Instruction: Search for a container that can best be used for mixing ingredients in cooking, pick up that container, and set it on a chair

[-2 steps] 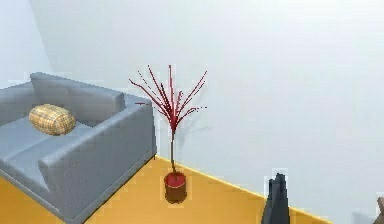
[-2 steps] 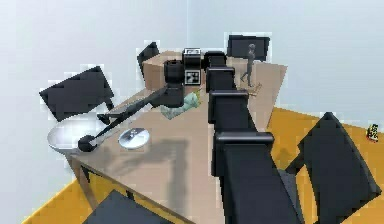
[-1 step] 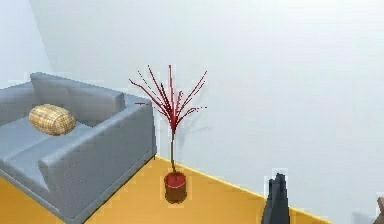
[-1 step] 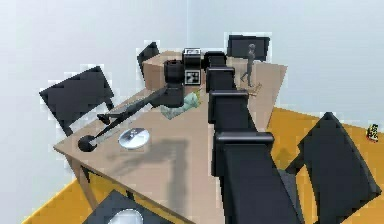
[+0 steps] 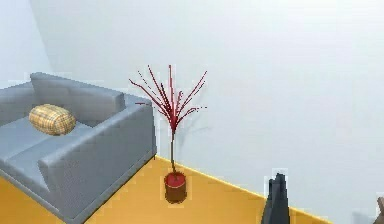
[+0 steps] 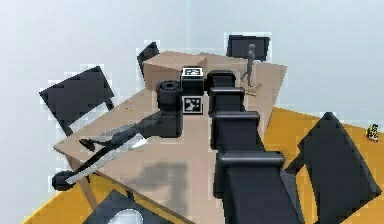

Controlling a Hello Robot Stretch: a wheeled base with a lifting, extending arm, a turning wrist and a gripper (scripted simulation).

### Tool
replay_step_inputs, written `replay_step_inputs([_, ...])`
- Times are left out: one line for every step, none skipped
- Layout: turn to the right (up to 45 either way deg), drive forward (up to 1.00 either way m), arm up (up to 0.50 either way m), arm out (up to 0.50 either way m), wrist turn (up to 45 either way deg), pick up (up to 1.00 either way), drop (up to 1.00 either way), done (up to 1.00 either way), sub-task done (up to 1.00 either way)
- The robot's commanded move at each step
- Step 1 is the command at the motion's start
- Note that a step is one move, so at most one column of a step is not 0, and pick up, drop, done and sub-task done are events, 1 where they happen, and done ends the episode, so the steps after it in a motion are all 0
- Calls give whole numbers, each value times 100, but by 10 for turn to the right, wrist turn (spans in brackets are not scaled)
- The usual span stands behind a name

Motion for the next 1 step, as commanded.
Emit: replay_step_inputs([0, 0, 0, 0, 0, 0, 0, 100, 0])
